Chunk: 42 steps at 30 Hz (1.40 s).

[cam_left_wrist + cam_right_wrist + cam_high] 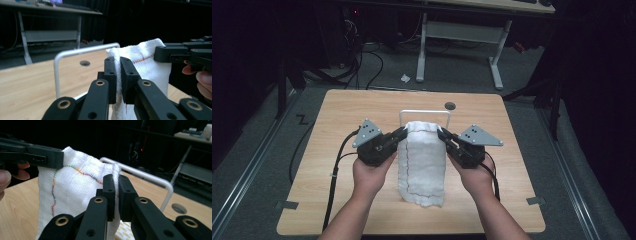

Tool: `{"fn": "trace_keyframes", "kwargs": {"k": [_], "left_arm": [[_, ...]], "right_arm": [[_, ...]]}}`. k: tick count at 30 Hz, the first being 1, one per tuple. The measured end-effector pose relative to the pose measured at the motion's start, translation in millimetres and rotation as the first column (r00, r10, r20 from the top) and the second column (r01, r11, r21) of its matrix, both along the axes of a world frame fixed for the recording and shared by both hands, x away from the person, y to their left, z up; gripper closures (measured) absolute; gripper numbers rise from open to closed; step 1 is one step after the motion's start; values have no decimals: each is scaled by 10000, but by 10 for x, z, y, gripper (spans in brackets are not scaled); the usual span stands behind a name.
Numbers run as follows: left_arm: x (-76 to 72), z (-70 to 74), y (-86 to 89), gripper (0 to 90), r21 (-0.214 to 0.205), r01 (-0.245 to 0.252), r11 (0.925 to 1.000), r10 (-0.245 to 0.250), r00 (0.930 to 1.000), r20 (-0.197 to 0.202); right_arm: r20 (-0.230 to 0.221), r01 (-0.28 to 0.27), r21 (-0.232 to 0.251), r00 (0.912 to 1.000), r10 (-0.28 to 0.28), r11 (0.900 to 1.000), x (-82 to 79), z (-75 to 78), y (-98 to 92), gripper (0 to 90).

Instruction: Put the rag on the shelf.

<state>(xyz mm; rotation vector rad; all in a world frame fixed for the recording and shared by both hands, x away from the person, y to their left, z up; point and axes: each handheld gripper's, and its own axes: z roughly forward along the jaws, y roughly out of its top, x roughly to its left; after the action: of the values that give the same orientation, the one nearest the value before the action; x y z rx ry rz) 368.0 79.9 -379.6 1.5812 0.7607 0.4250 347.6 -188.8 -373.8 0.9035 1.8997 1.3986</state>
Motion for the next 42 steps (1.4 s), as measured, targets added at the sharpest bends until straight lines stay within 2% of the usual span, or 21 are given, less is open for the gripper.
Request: {"fn": "trace_keyframes", "kwargs": {"k": [4,6,10,15,18,23,30,35,36,37,38,39,42], "left_arm": [[10,149,17,845,-55,-109,9999,110,9994,319],[24,233,45,845,-323,-97,9994,110,9991,420],[22,404,49,845,-209,-137,9997,155,9959,890],[22,570,38,846,-322,-100,9994,140,9917,1282],[34,630,30,846,-483,10,9988,60,9894,1448],[71,704,-1,846,-200,-39,9998,74,9843,1763],[148,773,-22,846,-322,-48,9995,115,9776,2103],[295,768,-64,845,-70,-172,9998,183,9786,2050],[329,767,-75,846,3,-214,9998,209,9795,2001],[375,764,-85,845,116,-256,9996,229,9806,1945],[406,764,-93,845,159,-290,9995,254,9815,1897],[445,765,-104,845,199,-325,9993,283,9831,1811],[559,765,-128,845,280,-323,9991,270,9847,1721]], "right_arm": [[204,-24,152,9998,21,9999,21,146,-6,859],[282,-19,278,9996,11,9996,32,197,-17,859],[505,-64,450,9987,41,9990,50,315,-34,859],[893,-9,709,9960,-55,9975,37,474,-34,859],[1070,22,815,9942,-109,9967,38,544,-44,859],[1321,35,823,9911,-144,9966,52,646,-82,859],[1530,103,792,9880,-223,9968,128,775,-95,859],[1494,119,947,9884,-260,9954,238,833,-114,859],[1428,154,1012,9893,-298,9947,265,835,-117,859],[1282,203,1036,9912,-336,9944,360,820,-135,859],[1282,203,1036,9912,-336,9944,360,820,-135,859],[1063,237,1089,9937,-354,9938,441,801,-145,859],[936,267,1171,9949,-378,9928,521,771,-157,859]]}}
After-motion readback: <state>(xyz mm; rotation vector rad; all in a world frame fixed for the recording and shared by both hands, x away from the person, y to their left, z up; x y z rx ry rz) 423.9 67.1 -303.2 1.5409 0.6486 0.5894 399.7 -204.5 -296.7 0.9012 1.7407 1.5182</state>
